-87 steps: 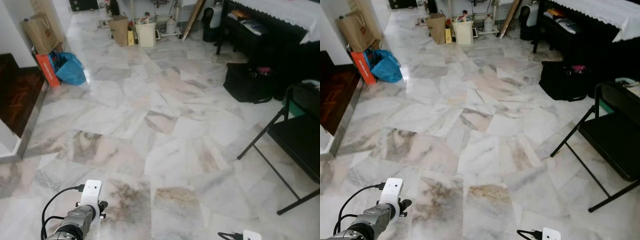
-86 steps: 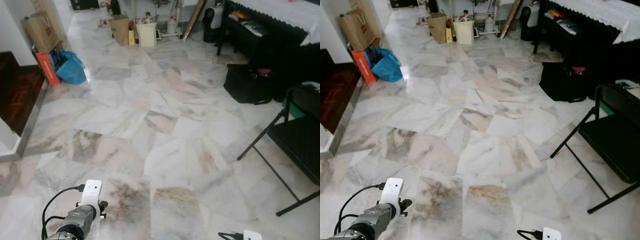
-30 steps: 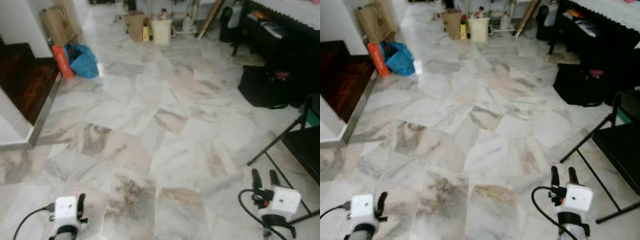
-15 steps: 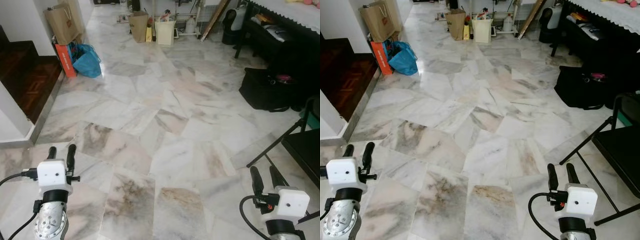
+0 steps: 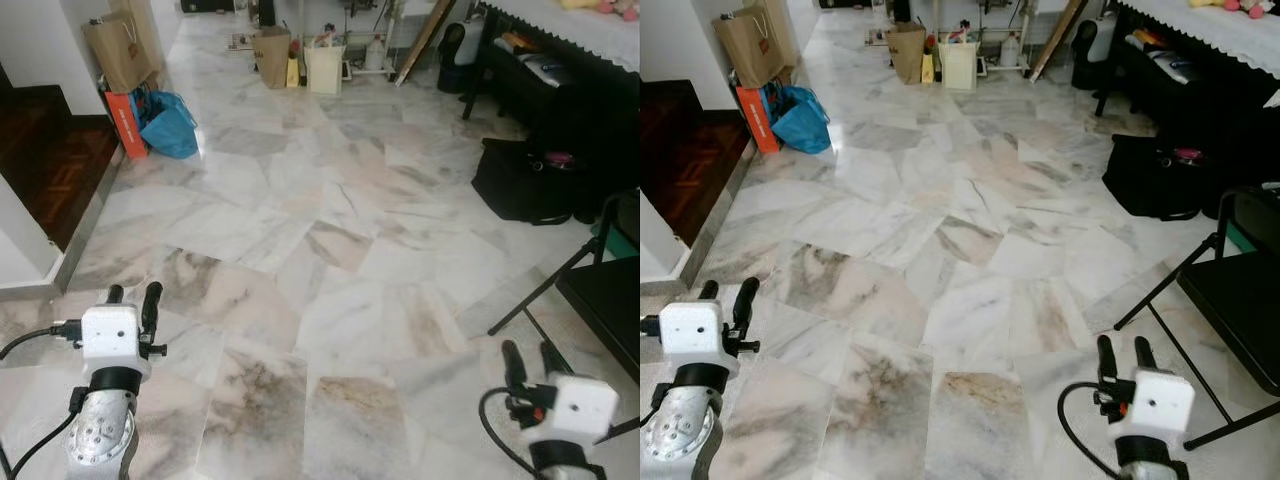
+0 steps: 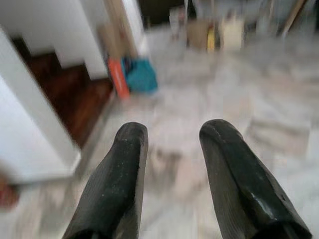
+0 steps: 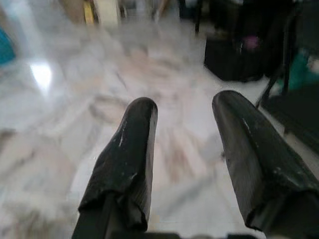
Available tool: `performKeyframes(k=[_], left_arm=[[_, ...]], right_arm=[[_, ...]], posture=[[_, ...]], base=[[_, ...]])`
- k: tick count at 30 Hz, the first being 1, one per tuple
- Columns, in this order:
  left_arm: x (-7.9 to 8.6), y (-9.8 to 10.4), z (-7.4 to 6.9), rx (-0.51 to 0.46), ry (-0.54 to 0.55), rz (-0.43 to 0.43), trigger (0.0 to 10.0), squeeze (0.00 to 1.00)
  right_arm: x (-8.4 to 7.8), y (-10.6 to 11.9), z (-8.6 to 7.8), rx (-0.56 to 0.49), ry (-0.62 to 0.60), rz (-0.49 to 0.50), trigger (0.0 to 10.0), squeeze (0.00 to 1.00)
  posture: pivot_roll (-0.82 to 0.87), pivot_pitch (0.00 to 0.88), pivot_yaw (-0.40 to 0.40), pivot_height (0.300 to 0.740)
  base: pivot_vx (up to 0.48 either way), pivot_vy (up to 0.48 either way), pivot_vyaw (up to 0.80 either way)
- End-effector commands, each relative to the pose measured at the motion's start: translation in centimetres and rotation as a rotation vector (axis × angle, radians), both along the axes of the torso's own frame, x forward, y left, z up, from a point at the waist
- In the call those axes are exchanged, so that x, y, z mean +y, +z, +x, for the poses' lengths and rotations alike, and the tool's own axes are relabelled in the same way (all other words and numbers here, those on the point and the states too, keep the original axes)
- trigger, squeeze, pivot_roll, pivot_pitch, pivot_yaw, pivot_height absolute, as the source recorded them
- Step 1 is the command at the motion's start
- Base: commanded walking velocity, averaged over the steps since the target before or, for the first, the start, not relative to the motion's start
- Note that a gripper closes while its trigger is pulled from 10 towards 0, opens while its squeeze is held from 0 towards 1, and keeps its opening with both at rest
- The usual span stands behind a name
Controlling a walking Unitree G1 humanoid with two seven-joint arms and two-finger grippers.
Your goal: Hang hanger
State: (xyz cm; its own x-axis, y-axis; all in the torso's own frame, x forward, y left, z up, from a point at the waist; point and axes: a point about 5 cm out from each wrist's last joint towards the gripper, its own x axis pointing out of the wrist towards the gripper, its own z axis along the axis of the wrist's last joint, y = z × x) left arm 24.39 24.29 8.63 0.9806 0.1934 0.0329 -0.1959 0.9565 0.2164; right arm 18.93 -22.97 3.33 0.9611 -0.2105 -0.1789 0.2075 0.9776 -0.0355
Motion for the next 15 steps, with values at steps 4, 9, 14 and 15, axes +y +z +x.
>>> performKeyframes(k=[4,9,14,15], left_arm=[[2.0,-6.6,-1.7,0.301,0.092,-0.107,10.0,0.00],[2.0,-11.8,-4.6,0.544,0.143,-0.168,10.0,0.00],[1.0,-14.4,-6.3,0.711,0.110,-0.218,10.0,0.00],[0.4,-15.3,-7.0,0.786,0.080,-0.207,10.0,0.00]], right_arm=[[-0.1,-5.4,-1.1,0.239,0.002,0.061,10.0,0.00],[-0.4,-9.2,-2.7,0.453,-0.023,0.090,10.0,0.00],[-0.2,-10.8,-3.8,0.569,-0.023,0.108,10.0,0.00],[-0.1,-11.5,-4.4,0.629,-0.023,0.110,10.0,0.00]], posture=[[-0.09,0.000,-0.011,0.740],[-0.08,0.000,-0.007,0.740],[-0.09,0.000,-0.005,0.740],[-0.09,0.000,-0.001,0.740]], base=[[0.000,0.000,0.00],[0.000,0.000,0.00],[0.000,0.000,0.00],[0.000,0.000,0.00]])
